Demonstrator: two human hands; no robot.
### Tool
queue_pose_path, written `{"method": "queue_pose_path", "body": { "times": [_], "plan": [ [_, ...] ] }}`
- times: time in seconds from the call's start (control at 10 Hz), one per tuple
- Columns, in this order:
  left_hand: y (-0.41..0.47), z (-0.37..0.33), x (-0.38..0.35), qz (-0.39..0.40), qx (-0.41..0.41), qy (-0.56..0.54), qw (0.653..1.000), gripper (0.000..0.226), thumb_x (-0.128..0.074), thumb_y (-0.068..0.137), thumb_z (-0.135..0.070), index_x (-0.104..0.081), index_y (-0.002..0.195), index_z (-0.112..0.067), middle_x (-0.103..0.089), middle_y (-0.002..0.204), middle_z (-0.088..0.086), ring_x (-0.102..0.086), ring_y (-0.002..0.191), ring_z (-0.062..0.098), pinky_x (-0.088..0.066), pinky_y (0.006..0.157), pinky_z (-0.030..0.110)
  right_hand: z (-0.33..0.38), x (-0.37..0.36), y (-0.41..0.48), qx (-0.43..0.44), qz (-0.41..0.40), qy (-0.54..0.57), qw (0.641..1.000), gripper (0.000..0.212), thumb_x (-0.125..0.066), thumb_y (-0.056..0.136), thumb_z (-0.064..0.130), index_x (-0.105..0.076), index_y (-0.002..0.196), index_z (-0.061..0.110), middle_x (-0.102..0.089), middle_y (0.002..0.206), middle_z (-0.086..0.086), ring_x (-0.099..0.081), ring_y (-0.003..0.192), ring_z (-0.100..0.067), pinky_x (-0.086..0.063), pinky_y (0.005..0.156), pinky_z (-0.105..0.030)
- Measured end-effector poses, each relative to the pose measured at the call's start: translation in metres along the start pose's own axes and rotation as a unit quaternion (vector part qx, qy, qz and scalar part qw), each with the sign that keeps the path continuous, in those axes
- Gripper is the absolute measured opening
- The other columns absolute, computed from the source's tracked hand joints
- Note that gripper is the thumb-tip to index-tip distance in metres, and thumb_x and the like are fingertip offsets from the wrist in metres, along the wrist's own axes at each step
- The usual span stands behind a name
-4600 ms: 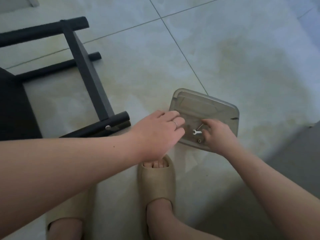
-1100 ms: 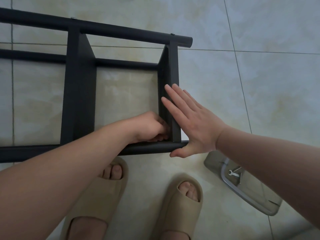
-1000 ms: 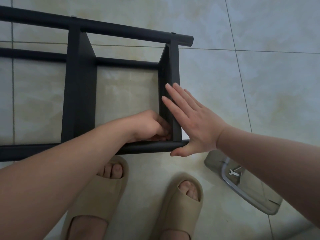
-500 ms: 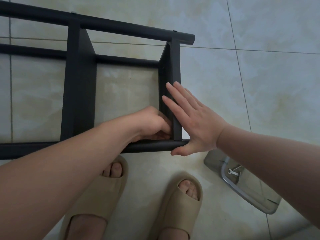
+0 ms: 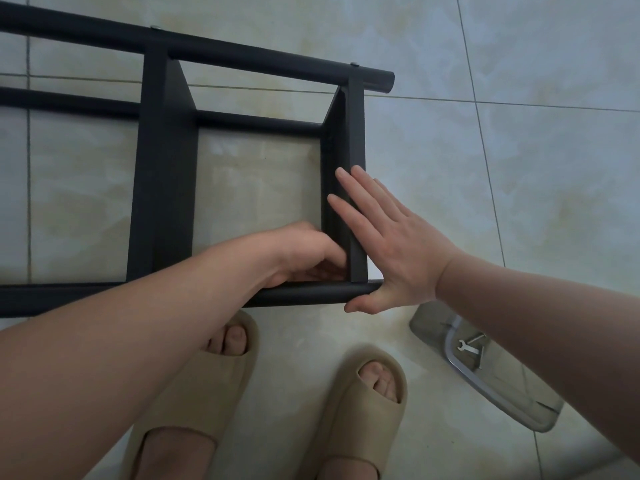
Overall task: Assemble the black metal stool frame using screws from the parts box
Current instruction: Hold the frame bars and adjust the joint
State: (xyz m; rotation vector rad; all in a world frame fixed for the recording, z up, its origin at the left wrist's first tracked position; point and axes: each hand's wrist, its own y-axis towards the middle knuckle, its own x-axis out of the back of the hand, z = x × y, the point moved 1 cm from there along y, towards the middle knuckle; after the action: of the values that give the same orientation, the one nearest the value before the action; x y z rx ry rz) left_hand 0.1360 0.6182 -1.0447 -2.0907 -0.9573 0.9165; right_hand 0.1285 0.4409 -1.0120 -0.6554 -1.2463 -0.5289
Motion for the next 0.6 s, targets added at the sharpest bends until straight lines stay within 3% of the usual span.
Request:
{"method": "queue_pose_path", "body": {
  "times": [0.1, 0.3, 0.4, 0.6],
  "plan": [
    [-0.0006, -0.0007, 0.0006, 0.008, 0.005, 0.003, 1.0, 0.014, -0.065, 0.081, 0.004, -0.073, 0.092, 0.002, -0.074, 0.085, 0.019, -0.073, 0.08, 0.028, -0.06, 0.077, 0.035, 0.0004, 0.0007, 0.0001, 0.0, 0.002, -0.002, 1.0, 0.128, -0.051, 0.074, 0.089, -0.021, 0.157, -0.003, -0.005, 0.166, -0.027, 0.0, 0.155, -0.041, -0.018, 0.123, -0.058],
    [-0.0009, -0.0001, 0.001, 0.009, 0.026, 0.015, 1.0, 0.011, -0.066, 0.081, 0.002, -0.074, 0.089, 0.0, -0.075, 0.081, 0.016, -0.073, 0.075, 0.026, -0.058, 0.071, 0.031, 0.0008, 0.0016, 0.0002, -0.002, 0.006, -0.005, 1.0, 0.128, -0.05, 0.074, 0.09, -0.02, 0.158, -0.003, -0.005, 0.166, -0.026, 0.0, 0.155, -0.041, -0.017, 0.123, -0.057],
    [-0.0001, 0.0002, 0.0012, 0.016, 0.038, -0.005, 0.999, 0.017, -0.065, 0.084, 0.0, -0.074, 0.097, 0.003, -0.076, 0.094, 0.02, -0.074, 0.084, 0.028, -0.059, 0.077, 0.034, 0.0007, 0.0016, 0.0003, -0.002, 0.005, -0.006, 1.0, 0.128, -0.05, 0.074, 0.09, -0.02, 0.158, -0.002, -0.005, 0.166, -0.026, 0.0, 0.155, -0.041, -0.017, 0.123, -0.057],
    [0.0015, 0.0017, 0.0021, 0.01, 0.034, 0.02, 0.999, 0.022, -0.068, 0.083, -0.003, -0.073, 0.103, 0.006, -0.076, 0.094, 0.018, -0.074, 0.087, 0.03, -0.058, 0.083, 0.036, 0.0003, 0.0011, 0.0004, -0.002, 0.004, -0.002, 1.0, 0.128, -0.051, 0.073, 0.09, -0.021, 0.158, -0.002, -0.005, 0.166, -0.026, 0.0, 0.155, -0.041, -0.017, 0.123, -0.058]
  ]
}}
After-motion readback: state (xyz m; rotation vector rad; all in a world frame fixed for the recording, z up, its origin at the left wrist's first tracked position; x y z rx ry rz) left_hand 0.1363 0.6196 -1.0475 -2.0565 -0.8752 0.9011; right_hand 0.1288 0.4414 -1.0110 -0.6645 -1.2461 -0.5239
